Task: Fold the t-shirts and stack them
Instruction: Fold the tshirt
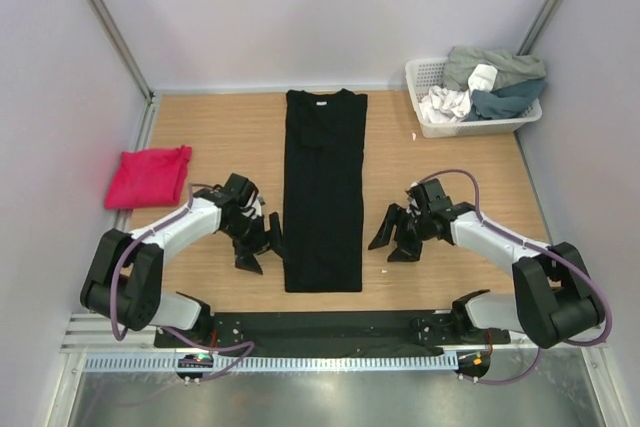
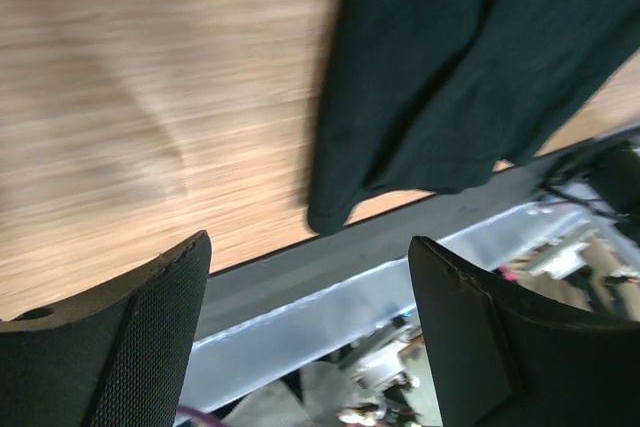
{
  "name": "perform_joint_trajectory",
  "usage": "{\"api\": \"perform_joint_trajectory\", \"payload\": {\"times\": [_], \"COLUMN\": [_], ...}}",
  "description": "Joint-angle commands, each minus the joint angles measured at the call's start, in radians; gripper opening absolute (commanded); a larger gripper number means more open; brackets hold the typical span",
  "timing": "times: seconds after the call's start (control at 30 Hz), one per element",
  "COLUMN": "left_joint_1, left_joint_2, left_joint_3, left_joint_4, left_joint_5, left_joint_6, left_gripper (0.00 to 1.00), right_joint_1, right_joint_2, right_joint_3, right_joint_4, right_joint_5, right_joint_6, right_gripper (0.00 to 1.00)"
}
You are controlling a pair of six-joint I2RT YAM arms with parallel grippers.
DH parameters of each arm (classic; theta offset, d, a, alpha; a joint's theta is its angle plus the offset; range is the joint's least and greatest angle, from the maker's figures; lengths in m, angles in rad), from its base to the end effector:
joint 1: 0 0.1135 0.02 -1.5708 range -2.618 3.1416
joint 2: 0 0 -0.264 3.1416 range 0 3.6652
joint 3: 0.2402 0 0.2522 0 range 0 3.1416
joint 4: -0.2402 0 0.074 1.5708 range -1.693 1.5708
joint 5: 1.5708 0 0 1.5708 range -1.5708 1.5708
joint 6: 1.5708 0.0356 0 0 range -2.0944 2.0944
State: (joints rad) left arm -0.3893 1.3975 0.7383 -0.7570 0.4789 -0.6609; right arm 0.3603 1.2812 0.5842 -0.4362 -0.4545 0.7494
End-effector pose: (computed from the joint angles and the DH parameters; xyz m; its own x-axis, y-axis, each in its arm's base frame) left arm 0.1983 -0.0991 0.1666 -0.9687 -0.1914 0.1579 -0.2434 0.8571 -0.4540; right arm 0.1965 0.0907 0.1593 -0.9549 0.2943 -0.0394 0.2181 0.7851 0.5798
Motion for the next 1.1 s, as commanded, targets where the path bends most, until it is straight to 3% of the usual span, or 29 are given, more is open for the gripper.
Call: {"api": "perform_joint_trajectory", "payload": {"times": [0.0,0.17,0.57,0.8,1.07], "left_joint_1": [0.006,0.006,-0.068,-0.080,-0.089], "left_joint_2": [0.035,0.101,0.095,0.113,0.149], "left_joint_3": [0.016,0.003,-0.066,-0.074,-0.066], "left_joint_4": [0.123,0.123,0.116,0.110,0.140], "left_joint_5": [0.110,0.122,0.119,0.093,0.104], "left_joint_6": [-0.083,-0.106,-0.135,-0.134,-0.143], "left_gripper": [0.81,0.80,0.56,0.55,0.34], "right_joint_1": [0.023,0.100,0.190,0.209,0.215], "right_joint_2": [0.024,0.099,0.150,0.158,0.155], "right_joint_3": [-0.072,-0.060,-0.072,-0.076,-0.093], "right_joint_4": [0.054,0.117,0.160,0.180,0.226], "right_joint_5": [-0.075,-0.115,-0.122,-0.127,-0.134], "right_joint_6": [0.068,0.108,0.163,0.162,0.156], "right_gripper": [0.67,0.67,0.61,0.56,0.44]}}
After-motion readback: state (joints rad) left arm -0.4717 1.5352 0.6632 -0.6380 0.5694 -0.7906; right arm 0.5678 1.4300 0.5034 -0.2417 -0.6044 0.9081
